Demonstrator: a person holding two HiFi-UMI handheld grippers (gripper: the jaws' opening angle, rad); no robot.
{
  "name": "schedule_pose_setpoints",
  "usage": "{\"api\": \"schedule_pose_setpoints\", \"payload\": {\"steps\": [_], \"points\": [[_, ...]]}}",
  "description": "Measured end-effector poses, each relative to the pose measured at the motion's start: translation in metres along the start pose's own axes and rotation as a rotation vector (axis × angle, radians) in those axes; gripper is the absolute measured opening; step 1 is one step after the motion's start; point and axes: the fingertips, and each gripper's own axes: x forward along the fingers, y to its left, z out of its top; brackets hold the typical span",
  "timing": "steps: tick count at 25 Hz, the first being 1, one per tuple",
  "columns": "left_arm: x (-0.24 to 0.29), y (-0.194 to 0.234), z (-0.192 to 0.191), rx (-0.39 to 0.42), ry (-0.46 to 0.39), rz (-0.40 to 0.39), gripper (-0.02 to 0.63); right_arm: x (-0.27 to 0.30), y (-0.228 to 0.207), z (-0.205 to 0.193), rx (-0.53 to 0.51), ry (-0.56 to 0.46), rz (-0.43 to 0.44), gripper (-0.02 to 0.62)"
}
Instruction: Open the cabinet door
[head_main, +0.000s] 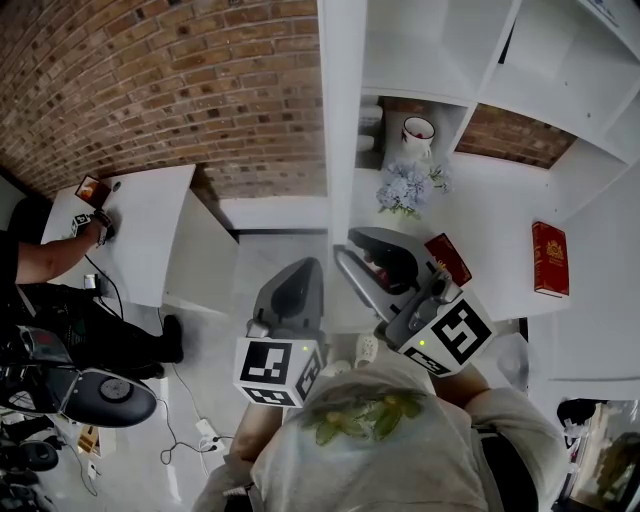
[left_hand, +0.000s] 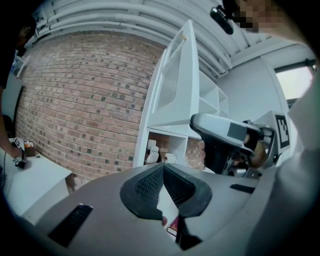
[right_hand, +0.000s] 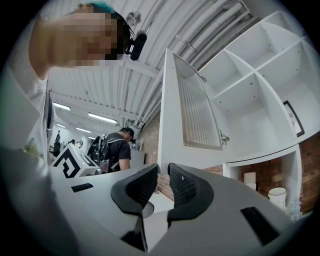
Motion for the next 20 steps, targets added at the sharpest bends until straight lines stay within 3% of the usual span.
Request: {"api": "schedule_pose_setpoints", "payload": {"steps": [20], "points": [[-0.012,0.005,0.001,-0.020,-0.030,0.017,0.008,0.015,0.012,-0.004,-0.057,0.044,0.026,0.074]]}}
